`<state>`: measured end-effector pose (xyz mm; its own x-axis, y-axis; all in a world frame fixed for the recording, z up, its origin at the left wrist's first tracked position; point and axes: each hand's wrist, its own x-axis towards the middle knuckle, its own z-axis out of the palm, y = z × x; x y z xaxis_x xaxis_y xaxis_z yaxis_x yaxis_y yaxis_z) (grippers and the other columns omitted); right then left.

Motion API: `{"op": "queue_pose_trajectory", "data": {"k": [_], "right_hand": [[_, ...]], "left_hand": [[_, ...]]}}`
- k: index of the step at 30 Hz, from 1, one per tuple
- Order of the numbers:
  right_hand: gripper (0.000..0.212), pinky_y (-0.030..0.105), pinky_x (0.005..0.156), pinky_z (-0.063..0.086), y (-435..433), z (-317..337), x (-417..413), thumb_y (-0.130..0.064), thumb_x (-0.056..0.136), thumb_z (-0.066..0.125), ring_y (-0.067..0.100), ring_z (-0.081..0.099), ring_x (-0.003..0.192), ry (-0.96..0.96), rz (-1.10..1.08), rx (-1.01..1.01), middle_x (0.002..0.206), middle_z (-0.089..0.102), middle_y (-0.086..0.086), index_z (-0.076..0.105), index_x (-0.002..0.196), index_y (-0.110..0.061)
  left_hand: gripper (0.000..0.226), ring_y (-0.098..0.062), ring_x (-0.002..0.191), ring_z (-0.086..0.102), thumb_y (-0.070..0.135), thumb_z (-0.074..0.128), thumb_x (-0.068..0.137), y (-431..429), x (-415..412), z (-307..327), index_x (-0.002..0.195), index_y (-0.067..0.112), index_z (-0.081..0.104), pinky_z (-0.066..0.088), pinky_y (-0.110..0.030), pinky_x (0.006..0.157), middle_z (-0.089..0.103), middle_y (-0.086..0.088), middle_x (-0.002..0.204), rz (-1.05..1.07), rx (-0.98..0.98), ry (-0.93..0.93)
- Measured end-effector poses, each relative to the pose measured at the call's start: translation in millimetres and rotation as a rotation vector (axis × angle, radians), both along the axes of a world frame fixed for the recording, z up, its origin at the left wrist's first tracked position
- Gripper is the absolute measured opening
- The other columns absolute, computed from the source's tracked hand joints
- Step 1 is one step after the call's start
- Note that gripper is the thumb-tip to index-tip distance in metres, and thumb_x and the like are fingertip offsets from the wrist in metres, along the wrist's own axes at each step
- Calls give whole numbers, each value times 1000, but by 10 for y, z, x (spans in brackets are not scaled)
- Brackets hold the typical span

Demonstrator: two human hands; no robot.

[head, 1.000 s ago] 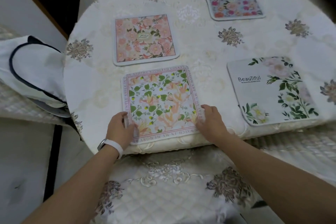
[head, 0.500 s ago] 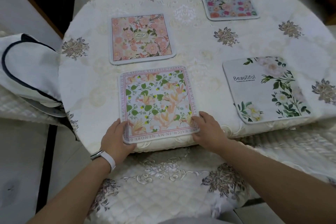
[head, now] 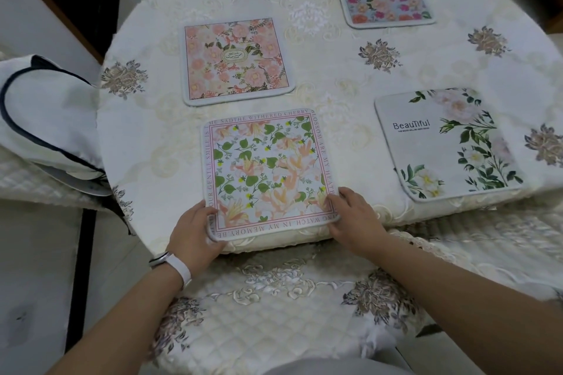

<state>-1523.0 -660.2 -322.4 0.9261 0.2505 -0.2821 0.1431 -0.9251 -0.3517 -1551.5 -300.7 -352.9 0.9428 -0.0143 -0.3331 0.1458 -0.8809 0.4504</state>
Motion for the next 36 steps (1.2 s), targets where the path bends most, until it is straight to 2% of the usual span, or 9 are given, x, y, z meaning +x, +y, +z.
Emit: {"op": "queue_pose_trajectory", "data": {"k": [6, 13, 19, 26, 33, 36], "right_hand": [[53, 39, 106, 34, 0, 26, 19, -27, 82, 65, 30, 40, 126, 46, -26, -8, 143, 39, 8, 50, 131, -18], [56, 38, 109, 31, 2, 37, 25, -30, 84, 64, 28, 37, 131, 64, -38, -17, 150, 34, 8, 47, 136, -21], [53, 37, 108, 31, 28, 69, 18, -28, 86, 61, 28, 37, 130, 54, -43, -26, 151, 32, 9, 47, 137, -20], [54, 39, 108, 33, 38, 103, 31, -29, 83, 63, 29, 39, 127, 84, -35, -31, 148, 35, 10, 48, 135, -20], [57, 37, 109, 34, 41, 190, 70, -31, 85, 61, 27, 37, 129, 142, -8, -68, 149, 32, 7, 43, 139, -21], [59, 41, 106, 38, 6, 295, 129, -31, 89, 58, 29, 37, 131, 182, 5, -78, 151, 31, 9, 38, 143, -19]], "left_hand": [[78, -30, 120, 51, 35, 81, 55, -43, -15, 43, 124, 14, 52, 45, -48, 100, 54, -10, 134, 17, -8, -21], [82, -27, 119, 52, 50, 70, 56, -3, -16, -1, 129, 21, 48, 47, -45, 98, 54, -7, 133, 3, 3, -1], [80, -34, 132, 40, 29, 83, 63, -104, -53, 117, 134, 12, 50, 33, -45, 110, 43, -18, 144, 27, -8, -31], [74, -37, 129, 41, 21, 83, 66, -139, -72, 213, 131, 6, 52, 31, -43, 109, 42, -19, 144, -1, -13, -33], [76, -34, 134, 37, 25, 82, 67, -174, -69, 297, 134, 8, 50, 29, -41, 111, 38, -18, 147, 30, -7, 22], [74, -30, 134, 36, 38, 75, 68, -202, -60, 379, 134, 15, 49, 32, -42, 110, 41, -12, 146, 58, -21, 28]]}}
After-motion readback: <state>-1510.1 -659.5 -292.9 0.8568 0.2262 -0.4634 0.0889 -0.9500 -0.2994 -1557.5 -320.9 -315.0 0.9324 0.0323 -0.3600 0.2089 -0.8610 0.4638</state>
